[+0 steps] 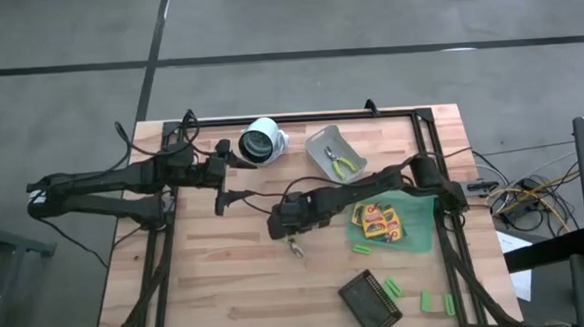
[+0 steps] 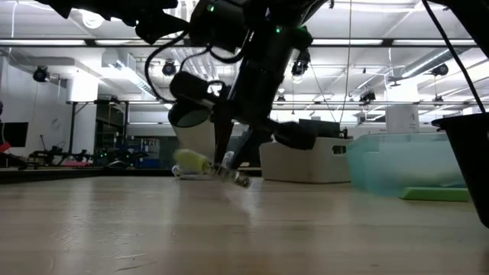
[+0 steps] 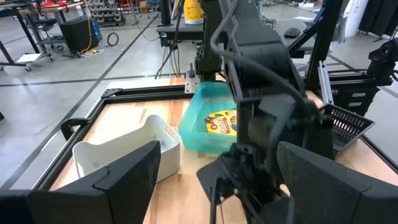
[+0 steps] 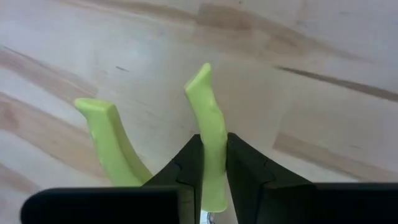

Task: Pick & Place School Supplies
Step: Put the green hole puncher into the gray bin

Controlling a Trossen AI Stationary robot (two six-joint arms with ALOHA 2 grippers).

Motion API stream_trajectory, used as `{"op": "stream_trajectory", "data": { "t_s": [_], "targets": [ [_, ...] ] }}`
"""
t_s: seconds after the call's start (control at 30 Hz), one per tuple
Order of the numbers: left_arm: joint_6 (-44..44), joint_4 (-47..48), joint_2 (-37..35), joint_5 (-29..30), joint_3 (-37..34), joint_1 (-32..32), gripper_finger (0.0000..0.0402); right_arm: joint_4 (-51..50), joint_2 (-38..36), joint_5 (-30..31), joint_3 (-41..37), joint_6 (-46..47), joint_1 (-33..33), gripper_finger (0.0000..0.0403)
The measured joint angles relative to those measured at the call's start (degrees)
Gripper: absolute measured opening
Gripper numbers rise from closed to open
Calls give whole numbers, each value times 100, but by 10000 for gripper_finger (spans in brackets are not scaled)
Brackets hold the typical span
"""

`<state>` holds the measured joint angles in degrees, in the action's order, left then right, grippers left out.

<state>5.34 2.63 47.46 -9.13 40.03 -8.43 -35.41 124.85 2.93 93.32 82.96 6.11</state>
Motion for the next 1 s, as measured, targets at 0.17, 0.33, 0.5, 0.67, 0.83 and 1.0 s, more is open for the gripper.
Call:
{"op": "stream_trajectory", "data": {
  "t_s": [0.17,0.33,0.5,0.67,0.83,1.0],
  "targets": [
    [0,0,0,0,0,0,328,-247,-153,47,2,-135,-20,46],
    [1,0,0,0,0,0,328,-564,-418,76,7,-308,-7,46],
    [0,0,0,0,0,0,328,-992,-782,366,7,-656,-15,45],
    [-4,-11,-3,-3,0,1,328,-1260,-1315,749,-57,-1221,-14,45],
    [0,2,-2,-13,2,2,328,-1281,-1944,1107,-125,-1982,-118,45],
    [0,9,-2,0,2,2,328,-1452,-2460,1065,-151,-2682,-276,45]
  ]
}}
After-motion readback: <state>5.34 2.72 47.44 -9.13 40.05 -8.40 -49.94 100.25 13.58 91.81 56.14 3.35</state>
